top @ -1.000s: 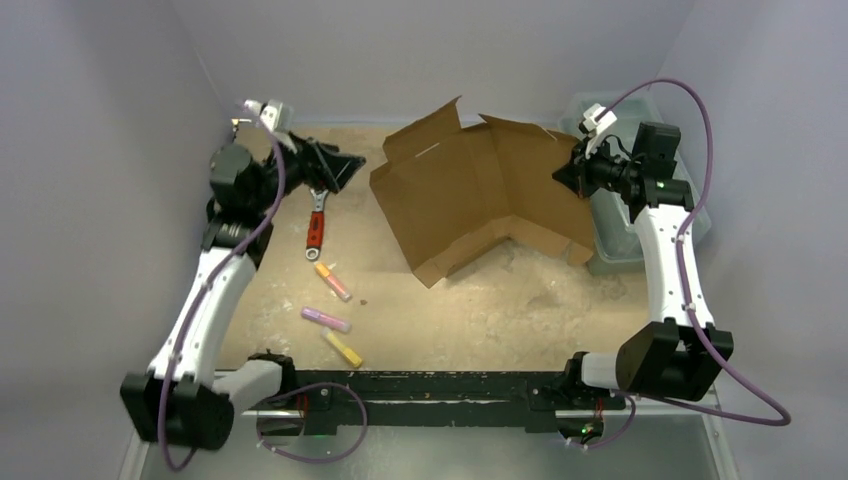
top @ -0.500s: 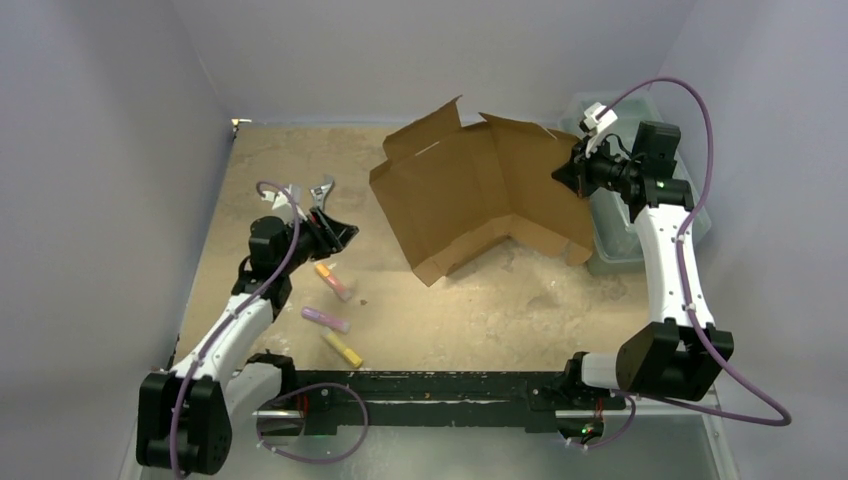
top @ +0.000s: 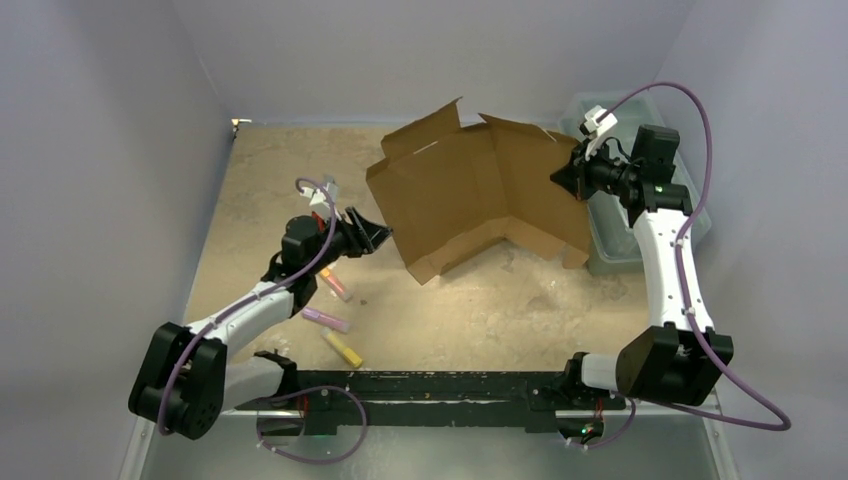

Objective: Fold the paper box

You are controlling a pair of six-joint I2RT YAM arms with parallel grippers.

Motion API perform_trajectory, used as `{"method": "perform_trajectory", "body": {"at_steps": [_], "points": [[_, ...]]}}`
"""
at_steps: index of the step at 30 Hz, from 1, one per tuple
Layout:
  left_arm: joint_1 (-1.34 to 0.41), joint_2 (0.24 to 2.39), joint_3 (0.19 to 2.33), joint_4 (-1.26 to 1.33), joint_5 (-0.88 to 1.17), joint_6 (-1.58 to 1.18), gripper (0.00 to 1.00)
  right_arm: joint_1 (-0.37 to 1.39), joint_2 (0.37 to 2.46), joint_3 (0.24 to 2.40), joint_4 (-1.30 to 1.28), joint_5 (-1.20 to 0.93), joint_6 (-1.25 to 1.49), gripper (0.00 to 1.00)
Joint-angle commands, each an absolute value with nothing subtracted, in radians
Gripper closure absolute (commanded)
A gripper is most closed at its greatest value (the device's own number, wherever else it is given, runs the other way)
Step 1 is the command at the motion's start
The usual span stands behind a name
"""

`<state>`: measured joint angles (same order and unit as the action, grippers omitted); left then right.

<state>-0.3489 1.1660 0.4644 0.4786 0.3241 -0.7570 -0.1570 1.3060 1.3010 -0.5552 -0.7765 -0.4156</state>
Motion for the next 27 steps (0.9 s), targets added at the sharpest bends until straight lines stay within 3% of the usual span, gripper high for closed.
{"method": "perform_trajectory", "body": {"at_steps": [1, 6, 10, 21, 27], "points": [[-0.368, 1.161, 0.451, 0.547, 0.284, -0.808, 0.48, -0.153, 1.270, 1.295, -0.502, -0.807, -0.398, 1.00], [-0.409, 1.033, 0.417, 0.344, 0.092, -0.797, 0.46, -0.153, 1.261, 1.278, -0.485, -0.808, -0.390, 1.00], [-0.440, 0.999, 0.332, 0.384, 0.093, -0.891, 0.44, -0.153, 1.258, 1.264, -0.472, -0.813, -0.384, 1.00], [-0.492, 1.122, 0.421, 0.499, 0.034, -0.813, 0.36, -0.153, 1.243, 1.227, -0.449, -0.832, -0.381, 1.00], [-0.492, 1.289, 0.589, 0.479, 0.069, -0.791, 0.45, -0.153, 1.234, 1.215, -0.441, -0.843, -0.382, 1.00]]}}
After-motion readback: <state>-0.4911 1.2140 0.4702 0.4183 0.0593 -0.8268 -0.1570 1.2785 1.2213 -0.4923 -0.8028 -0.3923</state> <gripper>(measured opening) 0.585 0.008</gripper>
